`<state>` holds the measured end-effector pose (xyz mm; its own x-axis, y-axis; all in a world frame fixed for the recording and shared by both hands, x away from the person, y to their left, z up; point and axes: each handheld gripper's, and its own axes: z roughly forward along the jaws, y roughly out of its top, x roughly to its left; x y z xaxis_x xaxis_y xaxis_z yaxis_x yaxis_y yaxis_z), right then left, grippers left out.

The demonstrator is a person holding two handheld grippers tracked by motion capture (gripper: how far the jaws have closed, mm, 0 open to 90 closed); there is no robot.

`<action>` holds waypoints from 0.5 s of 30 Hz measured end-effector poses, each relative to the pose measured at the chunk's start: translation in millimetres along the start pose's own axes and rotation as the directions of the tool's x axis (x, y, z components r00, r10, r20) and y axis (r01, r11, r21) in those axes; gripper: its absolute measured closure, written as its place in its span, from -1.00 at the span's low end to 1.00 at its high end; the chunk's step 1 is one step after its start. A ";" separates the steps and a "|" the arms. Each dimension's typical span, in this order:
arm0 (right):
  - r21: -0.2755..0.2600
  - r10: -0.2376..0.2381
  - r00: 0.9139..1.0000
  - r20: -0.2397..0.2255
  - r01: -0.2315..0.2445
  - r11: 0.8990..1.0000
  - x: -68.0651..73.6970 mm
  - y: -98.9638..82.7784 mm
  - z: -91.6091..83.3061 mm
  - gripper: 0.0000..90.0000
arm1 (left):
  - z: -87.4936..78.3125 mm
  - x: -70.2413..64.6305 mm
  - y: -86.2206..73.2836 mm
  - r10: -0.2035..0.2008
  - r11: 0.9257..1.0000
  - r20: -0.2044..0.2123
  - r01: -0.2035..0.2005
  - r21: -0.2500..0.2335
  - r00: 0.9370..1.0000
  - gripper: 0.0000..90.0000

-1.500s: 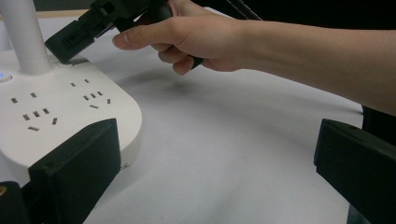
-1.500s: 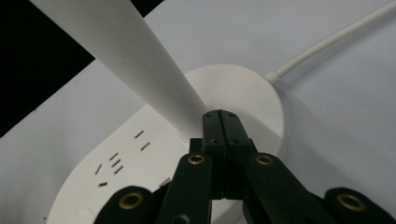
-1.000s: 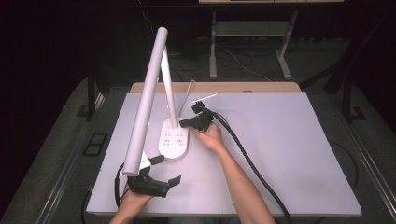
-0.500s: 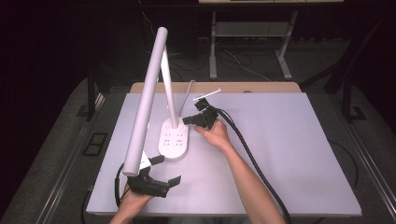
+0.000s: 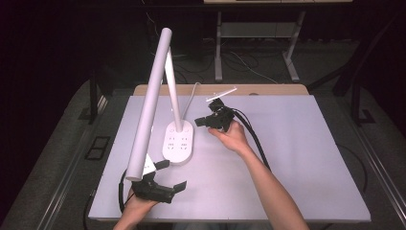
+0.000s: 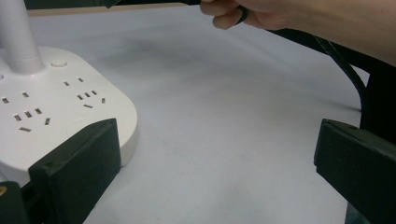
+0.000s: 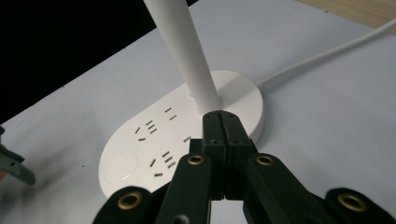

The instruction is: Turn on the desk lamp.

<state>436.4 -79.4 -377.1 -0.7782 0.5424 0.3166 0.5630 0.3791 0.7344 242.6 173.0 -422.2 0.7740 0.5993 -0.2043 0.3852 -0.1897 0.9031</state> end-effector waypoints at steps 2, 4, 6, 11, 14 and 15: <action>-0.009 -0.008 1.000 0.003 0.008 1.000 1.1 -2.1 -8.5 0.99 | 0.6 -0.2 -0.1 -0.001 1.000 0.001 0.001 -0.001 1.000 -1.00; -0.015 -0.008 1.000 0.000 0.008 1.000 2.3 -5.0 -17.4 0.86 | 1.0 -0.2 -0.1 0.000 1.000 0.001 0.000 0.001 1.000 -1.00; -0.019 -0.009 1.000 0.008 0.009 1.000 3.3 -9.3 -28.6 0.70 | 1.6 -0.6 -0.2 -0.004 1.000 0.002 0.004 0.000 1.000 -1.00; -0.030 -0.018 0.999 0.030 0.019 0.999 5.4 -15.9 -44.6 0.34 | 2.5 -0.6 -0.3 -0.002 1.000 0.001 0.002 0.004 1.000 -1.00; -0.034 -0.034 0.998 0.044 0.035 0.999 6.5 -20.3 -54.9 0.00 | 2.9 -0.9 -0.4 -0.002 1.000 0.001 0.002 0.004 1.000 -1.00; -0.035 -0.029 0.998 0.050 0.031 0.999 7.5 -22.1 -58.6 -0.10 | 2.9 -0.8 -0.3 0.001 1.000 0.001 -0.001 0.006 1.000 -1.00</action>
<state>401.8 -127.7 -355.8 -0.7793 0.5678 0.2650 0.5288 0.3690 0.7643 243.3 170.3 -423.5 0.7753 0.5980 -0.2035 0.3871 -0.1952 0.9011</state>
